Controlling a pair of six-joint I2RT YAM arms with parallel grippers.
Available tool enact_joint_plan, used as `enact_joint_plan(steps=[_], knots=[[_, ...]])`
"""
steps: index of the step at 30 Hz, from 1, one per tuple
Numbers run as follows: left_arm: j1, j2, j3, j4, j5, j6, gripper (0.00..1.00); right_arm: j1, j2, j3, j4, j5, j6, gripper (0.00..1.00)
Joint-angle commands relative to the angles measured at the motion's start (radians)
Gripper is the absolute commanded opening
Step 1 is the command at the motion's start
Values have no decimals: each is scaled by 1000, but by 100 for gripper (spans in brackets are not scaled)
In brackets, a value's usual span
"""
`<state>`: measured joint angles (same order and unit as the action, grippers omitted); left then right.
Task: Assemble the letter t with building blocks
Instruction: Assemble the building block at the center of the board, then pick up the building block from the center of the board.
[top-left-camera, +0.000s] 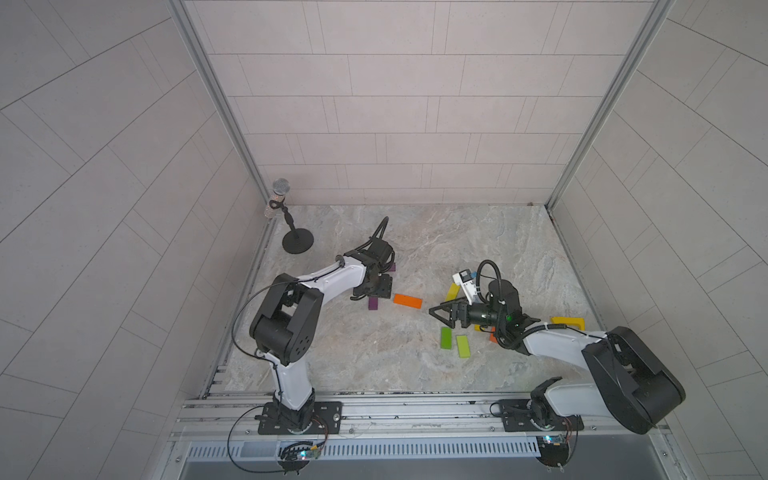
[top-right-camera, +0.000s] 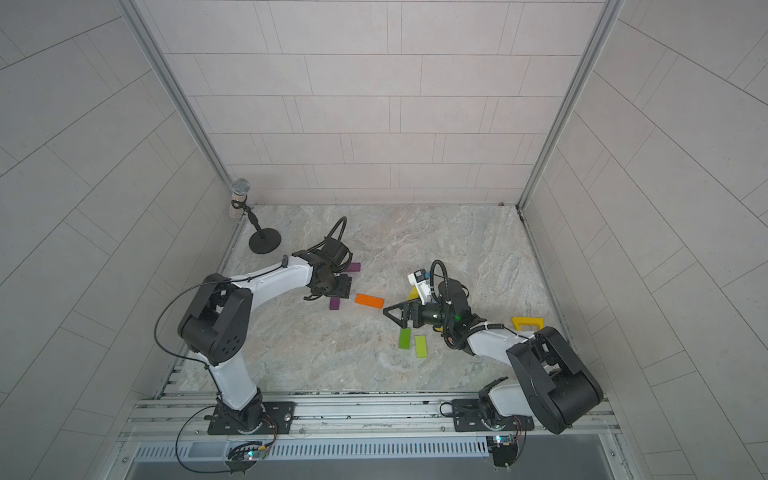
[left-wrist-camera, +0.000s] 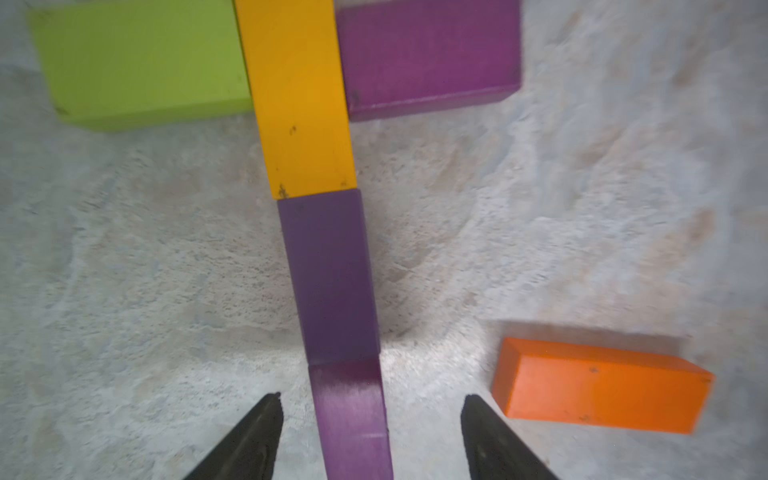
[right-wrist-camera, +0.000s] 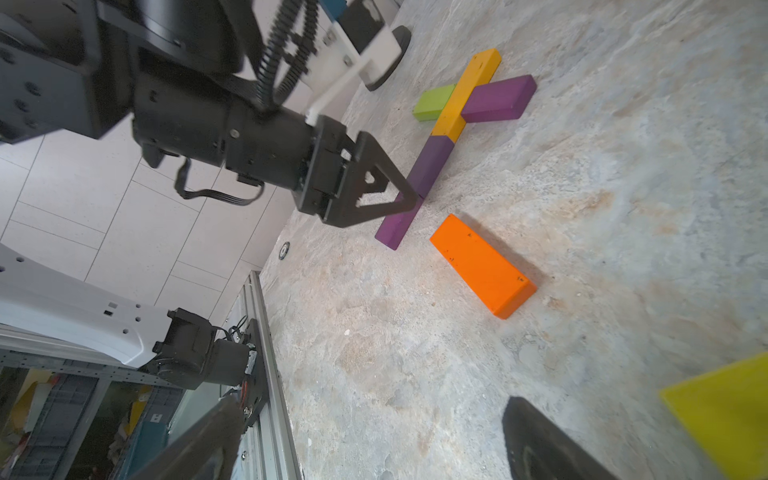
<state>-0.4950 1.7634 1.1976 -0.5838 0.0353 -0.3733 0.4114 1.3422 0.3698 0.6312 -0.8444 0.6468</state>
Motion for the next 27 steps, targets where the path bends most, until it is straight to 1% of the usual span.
enact_joint_plan(steps=[1,2,3,4,5,7,8,9,10,13,15,18,19,21,22,24,25,27], knots=[[1,-157,-32,-18,-9,42,75,1,-35,24,-84,43,-83,100],[1,-202,-53,-14,-16,43,77,7,-51,26,-120,69,-113,100],[2,-261,-91,1,-19,49,86,19,-74,29,-165,107,-155,100],[4,-320,-122,4,-14,59,100,46,-102,42,-235,167,-213,100],[5,-364,-145,-3,-9,70,100,81,-127,60,-312,225,-271,100],[12,-457,-183,-39,21,96,100,185,-172,134,-501,408,-411,100],[19,-487,-196,-56,46,110,100,232,-178,170,-564,471,-457,100],[28,-518,-206,-73,81,122,100,284,-174,214,-614,532,-498,100],[40,-540,-220,-82,141,131,100,312,-160,248,-644,560,-525,100],[82,-577,-258,-85,340,117,100,325,-100,349,-673,574,-552,98],[112,-601,-305,-43,489,88,100,328,-50,402,-691,589,-595,98],[180,-646,-425,125,716,-11,100,339,30,485,-737,624,-706,97],[217,-657,-467,202,795,-61,100,341,52,509,-752,635,-750,97],[280,-680,-540,365,902,-190,100,342,81,535,-759,651,-823,96],[310,-692,-585,482,945,-275,100,342,89,543,-758,653,-859,96],[363,-689,-634,621,1008,-389,100,342,92,543,-747,658,-928,96],[384,-683,-642,650,1022,-413,100,342,93,534,-731,643,-966,96],[420,-665,-642,641,1029,-416,100,345,94,519,-710,641,-1022,96]])
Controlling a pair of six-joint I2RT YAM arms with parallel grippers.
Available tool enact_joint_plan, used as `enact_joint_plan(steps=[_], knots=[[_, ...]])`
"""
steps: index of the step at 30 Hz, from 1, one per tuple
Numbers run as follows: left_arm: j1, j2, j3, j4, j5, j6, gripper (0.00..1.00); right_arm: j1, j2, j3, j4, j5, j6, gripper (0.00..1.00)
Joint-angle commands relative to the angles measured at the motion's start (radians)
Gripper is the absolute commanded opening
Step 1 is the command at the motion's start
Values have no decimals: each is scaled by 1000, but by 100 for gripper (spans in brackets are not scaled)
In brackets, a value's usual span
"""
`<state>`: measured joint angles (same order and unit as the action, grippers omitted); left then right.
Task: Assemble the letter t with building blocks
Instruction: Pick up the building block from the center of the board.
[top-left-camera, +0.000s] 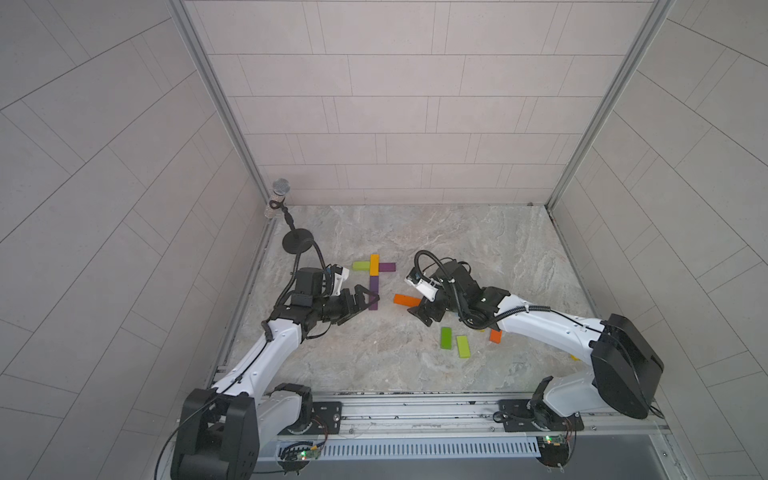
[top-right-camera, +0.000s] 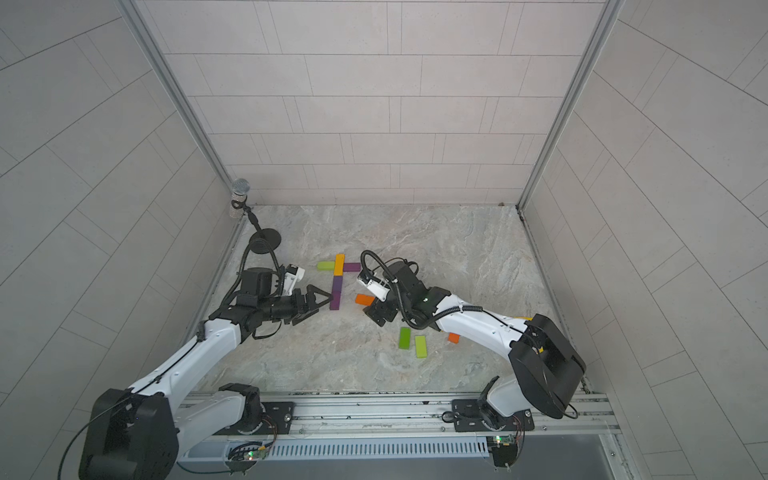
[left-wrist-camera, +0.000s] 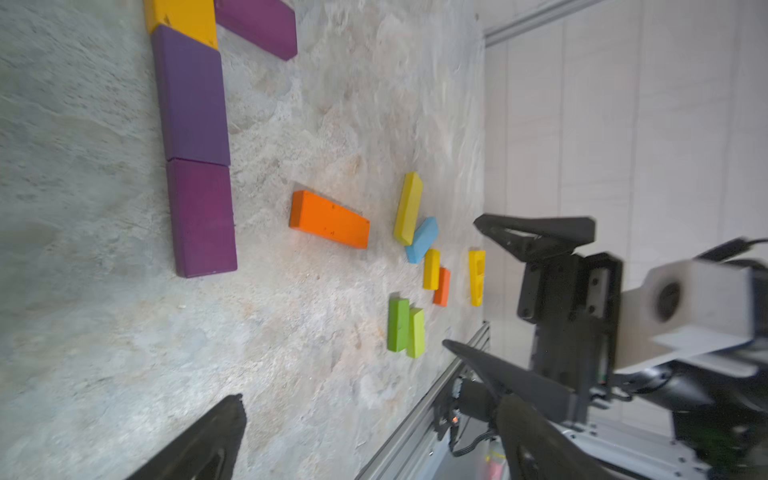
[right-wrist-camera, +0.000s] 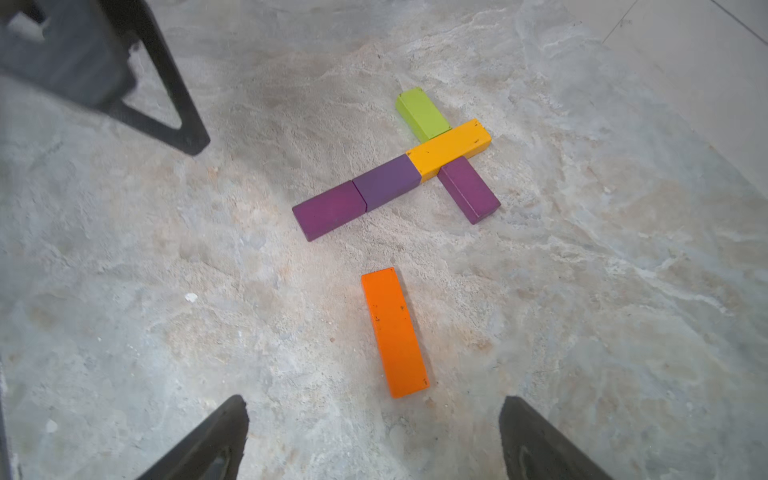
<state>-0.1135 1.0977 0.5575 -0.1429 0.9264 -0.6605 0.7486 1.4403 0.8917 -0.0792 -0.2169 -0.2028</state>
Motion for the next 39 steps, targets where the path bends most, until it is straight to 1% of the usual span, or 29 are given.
enact_joint_plan(steps=[1,2,4,6,8,10,13,15,20,30,39], knots=[[53,4,-1,191,132,-127,100,8,0,-3,2,18,-181,96],[69,7,-1,171,113,-119,100,8,7,-2,1,26,-188,96],[88,1,19,73,55,-69,100,8,29,15,-27,34,-196,96],[98,-15,62,-71,-25,49,100,6,65,52,-65,41,-180,95],[99,-43,97,-188,-110,124,100,6,104,87,-100,34,-166,91],[101,-74,102,-220,-154,146,100,6,143,119,-128,24,-170,86],[100,-95,101,-238,-188,154,100,6,192,152,-148,42,-168,80],[100,-94,110,-261,-212,168,100,7,221,161,-151,51,-174,79],[102,-98,115,-284,-248,173,100,4,273,172,-121,84,-177,78],[103,-107,110,-281,-253,174,100,-20,397,280,-134,43,-172,73],[109,-104,107,-267,-246,168,100,-36,454,328,-178,-17,-179,67]])
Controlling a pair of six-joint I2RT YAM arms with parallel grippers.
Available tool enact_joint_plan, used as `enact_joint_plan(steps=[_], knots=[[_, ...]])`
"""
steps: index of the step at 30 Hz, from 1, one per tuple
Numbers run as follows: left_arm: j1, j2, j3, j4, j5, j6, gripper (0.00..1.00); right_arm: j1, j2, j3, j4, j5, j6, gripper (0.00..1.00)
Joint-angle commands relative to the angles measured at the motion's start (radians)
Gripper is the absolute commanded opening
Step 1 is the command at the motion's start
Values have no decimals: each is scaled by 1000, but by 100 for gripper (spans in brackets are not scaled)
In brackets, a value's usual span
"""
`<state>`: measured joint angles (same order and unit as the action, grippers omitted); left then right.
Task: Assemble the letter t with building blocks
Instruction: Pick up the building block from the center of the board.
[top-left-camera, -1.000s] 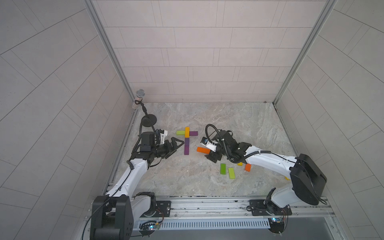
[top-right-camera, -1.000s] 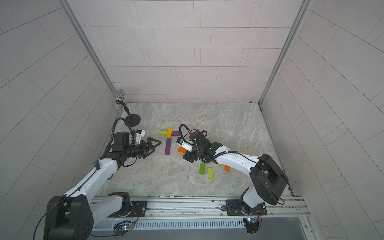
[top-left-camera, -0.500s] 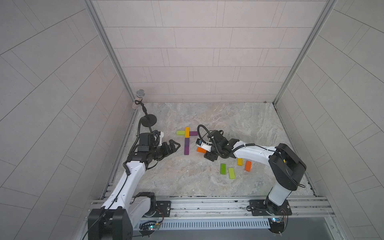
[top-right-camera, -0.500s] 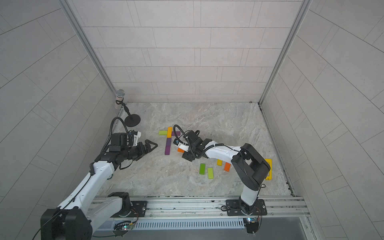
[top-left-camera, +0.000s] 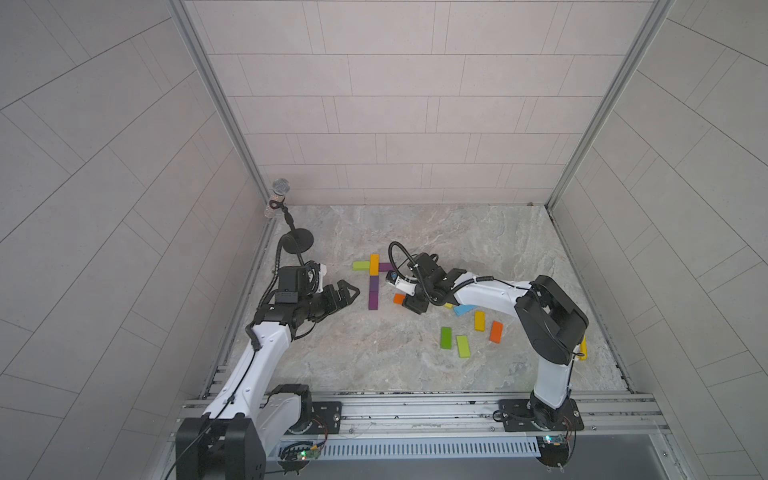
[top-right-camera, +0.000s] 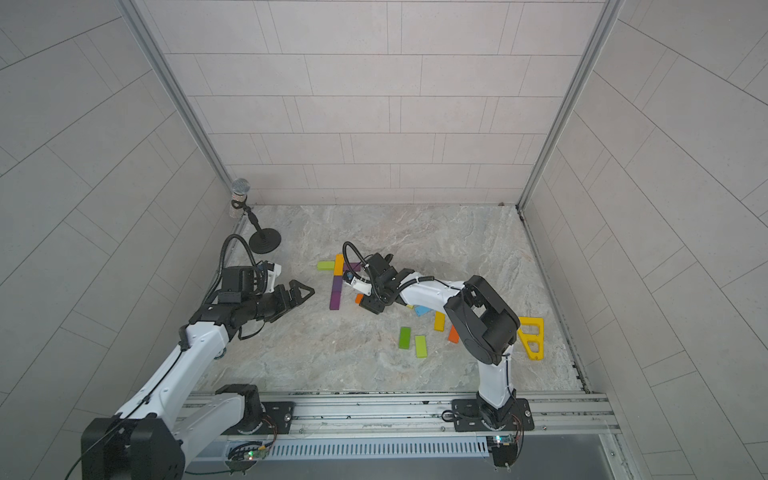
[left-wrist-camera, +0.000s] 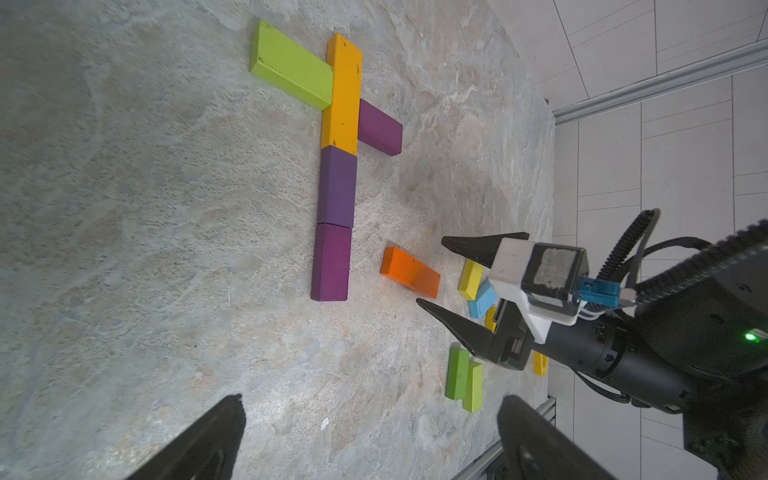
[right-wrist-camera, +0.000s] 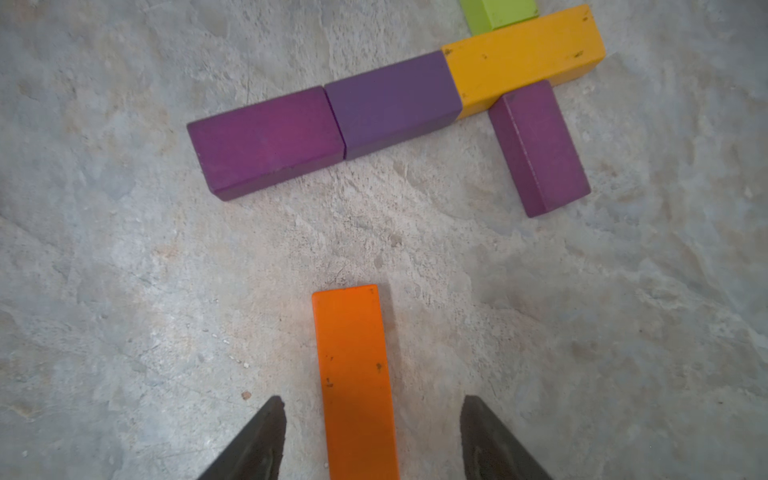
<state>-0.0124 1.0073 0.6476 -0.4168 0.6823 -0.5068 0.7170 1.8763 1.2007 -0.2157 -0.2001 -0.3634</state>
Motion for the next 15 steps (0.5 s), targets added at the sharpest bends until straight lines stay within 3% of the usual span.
enact_joint_plan(steps=[1,15], knots=[[8,-13,16,9,0,13,100,-6,20,17,-44,-40,-20,67],[10,-13,11,19,7,7,100,-14,78,47,-82,-68,-19,60]])
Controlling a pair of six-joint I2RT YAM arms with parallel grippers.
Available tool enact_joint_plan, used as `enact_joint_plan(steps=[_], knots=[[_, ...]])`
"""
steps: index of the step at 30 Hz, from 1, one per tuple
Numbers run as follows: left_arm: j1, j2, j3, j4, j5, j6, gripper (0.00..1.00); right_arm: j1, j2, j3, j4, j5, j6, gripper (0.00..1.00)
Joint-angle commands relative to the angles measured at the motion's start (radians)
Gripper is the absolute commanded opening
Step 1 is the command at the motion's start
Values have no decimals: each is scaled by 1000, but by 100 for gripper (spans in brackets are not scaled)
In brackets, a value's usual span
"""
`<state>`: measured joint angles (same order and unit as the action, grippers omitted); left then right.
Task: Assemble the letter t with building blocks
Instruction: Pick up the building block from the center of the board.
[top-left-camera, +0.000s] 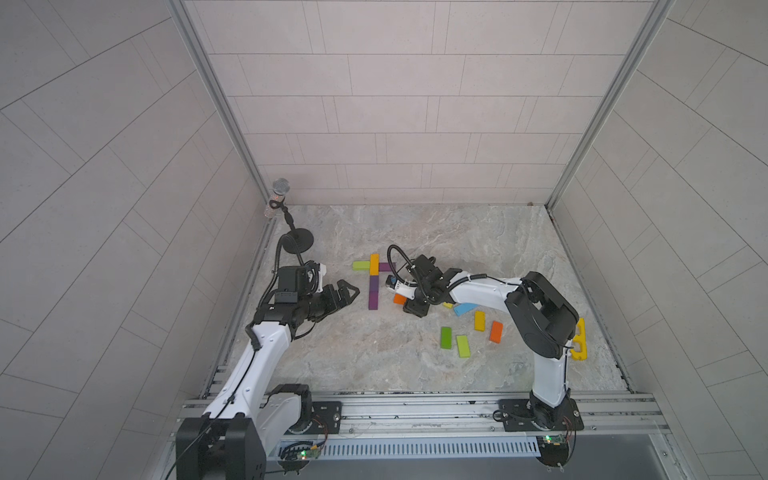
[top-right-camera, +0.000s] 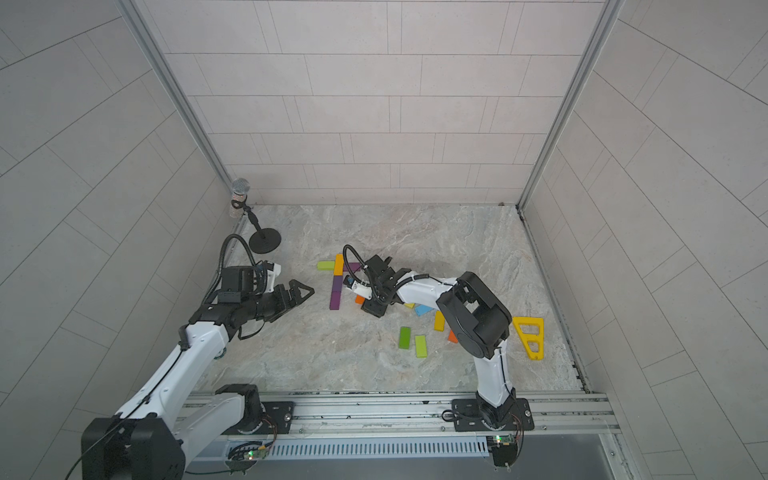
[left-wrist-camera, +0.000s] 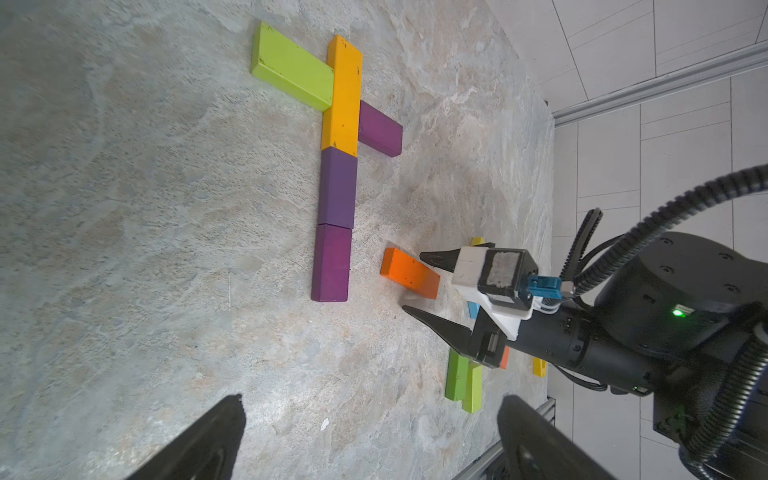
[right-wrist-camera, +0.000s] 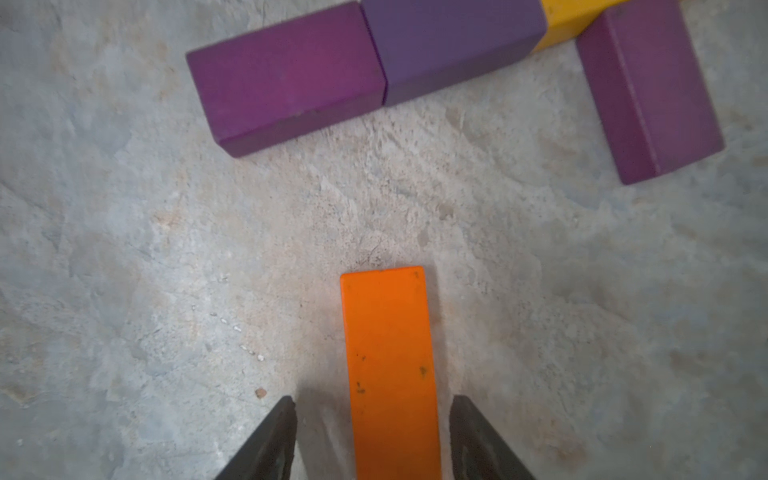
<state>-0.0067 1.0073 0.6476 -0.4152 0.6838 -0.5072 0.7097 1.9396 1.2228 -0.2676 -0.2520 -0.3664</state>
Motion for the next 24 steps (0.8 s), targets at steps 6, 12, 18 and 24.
enact_joint_plan(steps=[6,12,18,24], knots=[[5,-16,9,21,7,6,100,-15,45,64,-85,-53,-25,46],[5,-22,7,21,3,6,100,-15,75,84,-153,-79,-41,28],[11,-29,7,16,-11,6,100,-13,53,52,-141,-78,-27,17],[30,-24,1,38,9,-11,100,22,-50,-9,-103,-47,-61,13]])
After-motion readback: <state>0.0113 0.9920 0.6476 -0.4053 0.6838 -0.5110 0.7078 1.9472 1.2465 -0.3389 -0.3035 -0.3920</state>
